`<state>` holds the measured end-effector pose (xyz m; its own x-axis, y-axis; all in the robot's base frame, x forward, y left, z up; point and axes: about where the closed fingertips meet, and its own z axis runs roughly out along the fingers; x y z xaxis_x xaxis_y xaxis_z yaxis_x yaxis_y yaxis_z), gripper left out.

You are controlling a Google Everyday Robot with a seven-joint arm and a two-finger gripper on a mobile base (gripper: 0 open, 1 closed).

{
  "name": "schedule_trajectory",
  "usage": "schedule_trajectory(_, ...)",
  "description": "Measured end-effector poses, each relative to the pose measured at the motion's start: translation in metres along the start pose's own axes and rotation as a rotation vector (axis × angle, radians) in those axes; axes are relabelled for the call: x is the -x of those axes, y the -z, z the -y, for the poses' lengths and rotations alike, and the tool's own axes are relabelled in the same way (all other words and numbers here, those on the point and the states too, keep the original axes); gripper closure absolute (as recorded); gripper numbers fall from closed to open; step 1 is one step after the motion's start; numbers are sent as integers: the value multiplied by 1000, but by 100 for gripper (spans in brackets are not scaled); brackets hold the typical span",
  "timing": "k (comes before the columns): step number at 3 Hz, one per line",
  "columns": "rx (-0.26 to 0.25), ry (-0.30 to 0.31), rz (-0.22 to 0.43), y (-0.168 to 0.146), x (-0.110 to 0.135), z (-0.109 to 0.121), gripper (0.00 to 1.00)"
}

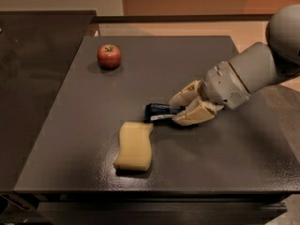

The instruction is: Move rxbar blueberry near sponge

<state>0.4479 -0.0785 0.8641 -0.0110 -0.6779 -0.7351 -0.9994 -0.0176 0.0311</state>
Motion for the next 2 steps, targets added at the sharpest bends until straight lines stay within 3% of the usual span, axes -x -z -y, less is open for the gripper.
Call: schedule_trajectory(2,75,72,37,-17,6,-8,36)
